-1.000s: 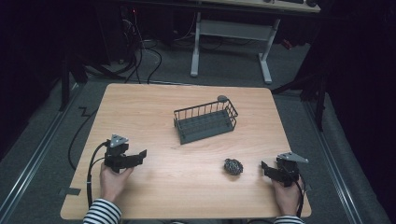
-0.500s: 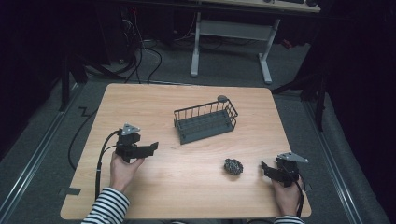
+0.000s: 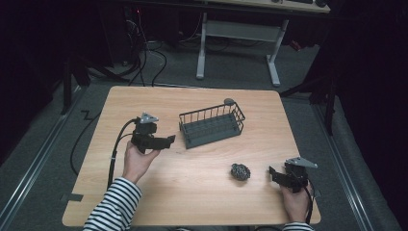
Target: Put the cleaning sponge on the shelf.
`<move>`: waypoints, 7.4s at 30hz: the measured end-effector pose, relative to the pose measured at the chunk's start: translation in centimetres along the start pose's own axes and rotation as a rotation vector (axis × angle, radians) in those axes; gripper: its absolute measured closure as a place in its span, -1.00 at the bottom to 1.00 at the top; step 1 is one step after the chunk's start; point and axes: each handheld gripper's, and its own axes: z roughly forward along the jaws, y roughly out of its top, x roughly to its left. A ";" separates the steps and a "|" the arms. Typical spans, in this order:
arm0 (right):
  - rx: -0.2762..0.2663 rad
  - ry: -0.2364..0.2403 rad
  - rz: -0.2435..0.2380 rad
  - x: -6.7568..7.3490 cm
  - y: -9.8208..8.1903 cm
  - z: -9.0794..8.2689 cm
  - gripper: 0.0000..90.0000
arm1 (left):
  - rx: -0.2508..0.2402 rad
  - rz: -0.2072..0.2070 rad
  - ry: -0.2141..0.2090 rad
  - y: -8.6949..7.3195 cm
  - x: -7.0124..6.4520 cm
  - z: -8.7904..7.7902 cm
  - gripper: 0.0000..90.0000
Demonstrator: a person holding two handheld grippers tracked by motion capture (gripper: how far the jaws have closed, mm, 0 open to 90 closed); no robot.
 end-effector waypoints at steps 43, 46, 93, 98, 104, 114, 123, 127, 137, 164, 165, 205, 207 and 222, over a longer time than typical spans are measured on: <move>0.000 -0.001 0.005 0.0 0.0 0.0 -0.32 | 0.129 0.029 0.034 4.2 -1.5 8.4 -0.12; 0.000 -0.001 0.006 0.0 0.0 0.0 -0.32 | 0.144 0.054 0.037 4.0 -1.6 8.4 -0.02; 0.001 -0.001 0.002 0.0 0.0 0.0 -0.33 | 0.062 0.009 0.021 -3.4 -2.0 0.7 0.02; 0.001 -0.001 0.002 0.0 0.0 0.0 -0.33 | 0.050 0.008 0.027 -3.4 -2.0 0.6 -0.06; 0.001 -0.001 0.004 0.1 0.0 0.0 -0.33 | 0.032 -0.001 0.023 -2.9 -2.1 0.3 -0.28; 0.002 -0.002 0.003 0.1 0.0 0.0 -0.33 | -0.024 -0.018 0.021 -2.4 -1.4 -1.4 -0.47; 0.001 -0.002 0.005 0.1 0.0 0.0 -0.33 | -0.083 -0.023 0.024 -3.2 0.1 -3.9 -0.46; 0.001 -0.003 0.005 0.1 0.0 0.0 -0.33 | -0.106 -0.034 0.022 -3.7 0.7 -4.9 -0.46; 0.001 -0.001 0.004 0.1 0.0 0.0 -0.33 | -0.139 -0.099 0.031 -6.3 2.4 -6.6 -0.47; 0.002 -0.001 0.005 0.1 0.0 0.0 -0.33 | -0.047 -0.178 0.159 -13.3 5.5 -4.0 -0.51; 0.002 -0.001 0.005 0.1 0.0 0.0 -0.33 | -0.045 -0.177 0.165 -13.4 5.6 -3.9 -0.51; -0.086 0.149 -0.091 4.0 0.1 -5.2 -0.33 | 0.031 -0.109 0.314 -14.8 5.6 -1.5 -0.46; -0.096 0.168 -0.110 4.6 0.2 -5.7 -0.33 | 0.031 -0.109 0.314 -14.8 5.6 -1.5 -0.46; -0.058 0.270 -0.227 9.3 2.5 -4.2 -0.38 | 0.030 -0.110 0.314 -14.8 5.6 -1.6 -0.46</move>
